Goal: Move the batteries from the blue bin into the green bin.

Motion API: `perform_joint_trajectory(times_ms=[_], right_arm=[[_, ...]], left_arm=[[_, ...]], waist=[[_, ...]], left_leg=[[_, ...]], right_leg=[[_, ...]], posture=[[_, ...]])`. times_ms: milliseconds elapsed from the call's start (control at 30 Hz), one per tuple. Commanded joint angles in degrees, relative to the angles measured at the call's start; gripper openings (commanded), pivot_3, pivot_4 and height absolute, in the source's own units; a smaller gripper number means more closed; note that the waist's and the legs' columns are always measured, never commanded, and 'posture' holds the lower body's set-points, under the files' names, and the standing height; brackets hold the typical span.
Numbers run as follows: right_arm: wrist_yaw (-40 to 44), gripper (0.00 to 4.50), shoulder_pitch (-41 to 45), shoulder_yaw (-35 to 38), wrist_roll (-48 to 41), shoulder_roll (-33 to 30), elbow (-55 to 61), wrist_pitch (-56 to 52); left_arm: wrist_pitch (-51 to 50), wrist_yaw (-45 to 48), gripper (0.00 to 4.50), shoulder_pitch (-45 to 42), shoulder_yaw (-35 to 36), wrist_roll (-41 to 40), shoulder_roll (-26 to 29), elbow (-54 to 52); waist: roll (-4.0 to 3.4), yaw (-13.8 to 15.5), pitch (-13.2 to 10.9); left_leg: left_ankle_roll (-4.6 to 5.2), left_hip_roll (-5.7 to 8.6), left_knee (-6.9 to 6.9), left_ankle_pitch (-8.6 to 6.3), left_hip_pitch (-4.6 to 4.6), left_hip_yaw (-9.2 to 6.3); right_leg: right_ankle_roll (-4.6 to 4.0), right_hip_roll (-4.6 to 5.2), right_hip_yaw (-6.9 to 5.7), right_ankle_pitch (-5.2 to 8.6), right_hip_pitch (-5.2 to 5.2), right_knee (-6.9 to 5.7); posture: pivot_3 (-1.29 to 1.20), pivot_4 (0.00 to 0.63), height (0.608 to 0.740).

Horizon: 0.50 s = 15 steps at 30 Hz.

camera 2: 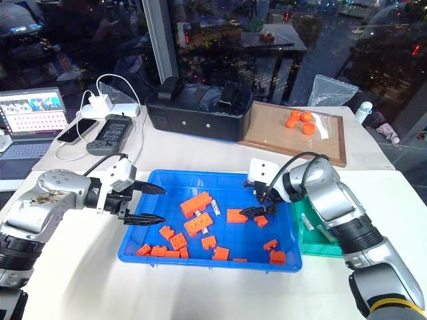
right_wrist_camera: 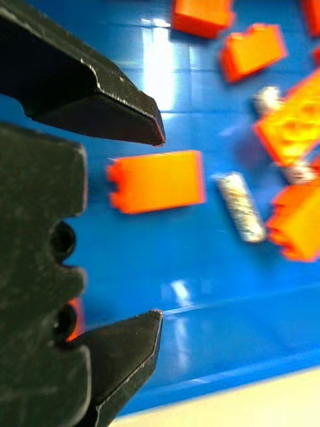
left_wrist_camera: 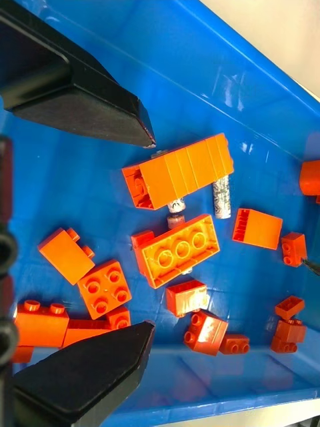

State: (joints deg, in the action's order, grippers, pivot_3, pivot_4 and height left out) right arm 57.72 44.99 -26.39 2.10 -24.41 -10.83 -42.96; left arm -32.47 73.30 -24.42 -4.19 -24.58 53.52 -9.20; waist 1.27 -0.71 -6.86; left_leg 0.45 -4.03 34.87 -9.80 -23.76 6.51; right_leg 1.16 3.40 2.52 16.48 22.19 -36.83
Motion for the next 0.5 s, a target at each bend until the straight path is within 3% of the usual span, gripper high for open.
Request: perform_joint_trajectory(times_ms=[33,233,500], right_arm=[[-0.7,2.26,-0.7,-1.1,1.8,-1.6,2.1,1.5],[-1.3,0.36,-1.2,0.1,1.5,-2.9,4.2,1.5],[-0.6,0.27,0.8,8.2,-2.5,-8.6,11.6,-5.6]], left_arm=[[1.0,0.5,4.50,-1.3,1.1,-0.5,0.1,-0.4],[0.9,1.9,4.50,-1.6,1.6,-1.8,-0.2,-0.3],[1.1,2.5,4.50,-6.0,2.3,-3.9,-3.4,3.0]], waist=[[0.00,0.0,0.0],[0.00,0.0,0.0],[0.00,0.3,0.0]], left_leg=[[0.00,0.00,0.01,0.00,0.00,0.00],[0.00,0.00,0.01,0.00,0.02,0.00],[0.00,0.01,0.02,0.00,-0.01,0.00]], right_leg=[[0.00,0.00,0.01,0.00,-0.01,-0.01],[0.00,0.00,-0.01,0.00,-0.02,0.00],[0.00,0.01,-0.01,0.00,-0.01,0.02]], posture=[[0.00,0.150,0.735],[0.00,0.150,0.735],[0.00,0.150,0.735]])
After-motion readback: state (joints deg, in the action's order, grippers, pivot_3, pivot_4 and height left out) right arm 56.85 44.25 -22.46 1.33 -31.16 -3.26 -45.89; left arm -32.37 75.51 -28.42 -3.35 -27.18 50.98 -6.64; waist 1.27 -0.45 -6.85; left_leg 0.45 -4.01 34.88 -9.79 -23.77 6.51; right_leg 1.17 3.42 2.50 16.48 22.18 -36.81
